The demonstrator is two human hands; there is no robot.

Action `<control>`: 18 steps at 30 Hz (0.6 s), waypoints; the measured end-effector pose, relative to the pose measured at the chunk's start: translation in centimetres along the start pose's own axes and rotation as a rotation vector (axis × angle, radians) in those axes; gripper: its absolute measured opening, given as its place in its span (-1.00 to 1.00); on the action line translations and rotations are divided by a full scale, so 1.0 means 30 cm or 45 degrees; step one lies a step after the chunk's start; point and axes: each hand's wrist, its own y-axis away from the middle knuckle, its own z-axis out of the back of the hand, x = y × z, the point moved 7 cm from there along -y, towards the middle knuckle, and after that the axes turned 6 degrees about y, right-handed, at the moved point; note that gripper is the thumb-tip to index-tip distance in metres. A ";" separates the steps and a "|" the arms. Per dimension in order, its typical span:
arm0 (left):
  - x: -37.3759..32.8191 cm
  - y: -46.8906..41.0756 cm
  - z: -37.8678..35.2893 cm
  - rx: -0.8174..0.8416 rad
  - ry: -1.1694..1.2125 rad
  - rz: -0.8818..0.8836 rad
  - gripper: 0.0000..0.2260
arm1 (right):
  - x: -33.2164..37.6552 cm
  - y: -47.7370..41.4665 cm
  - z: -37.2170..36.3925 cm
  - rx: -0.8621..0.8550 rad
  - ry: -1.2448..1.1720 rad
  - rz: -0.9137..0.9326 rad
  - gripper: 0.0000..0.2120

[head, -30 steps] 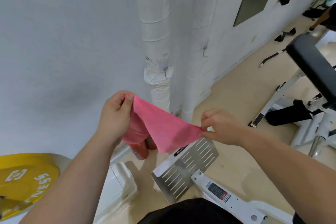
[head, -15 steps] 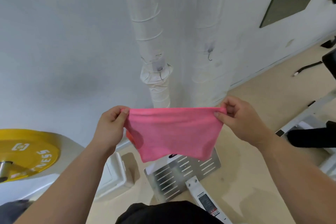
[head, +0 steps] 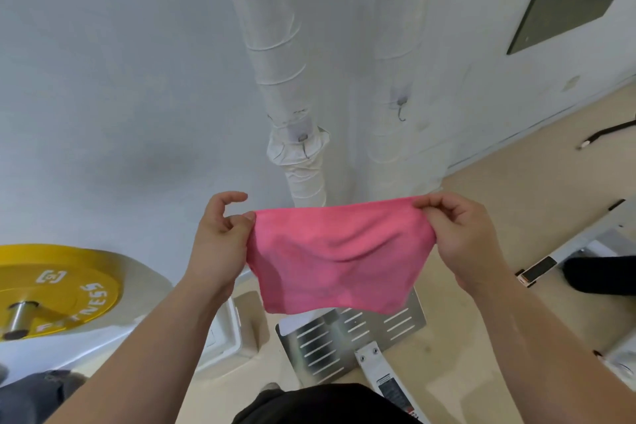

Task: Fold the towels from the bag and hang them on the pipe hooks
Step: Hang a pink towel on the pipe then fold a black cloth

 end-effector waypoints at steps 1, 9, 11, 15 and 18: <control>-0.005 0.012 -0.023 0.006 -0.013 -0.002 -0.77 | 0.005 0.011 -0.005 -0.019 0.027 0.018 -0.66; -0.036 0.137 -0.234 0.202 -0.123 -0.122 -0.80 | 0.128 0.165 -0.178 0.023 0.283 0.349 -0.73; -0.036 0.172 -0.283 0.291 -0.133 -0.131 -0.81 | 0.141 0.190 -0.217 0.120 0.176 0.351 -0.70; -0.039 0.197 -0.321 0.406 -0.113 -0.131 -0.83 | 0.134 0.194 -0.225 0.204 0.127 0.366 -0.57; -0.039 0.202 -0.328 0.484 -0.117 -0.088 -0.86 | 0.100 0.174 -0.206 0.198 0.100 0.281 -0.54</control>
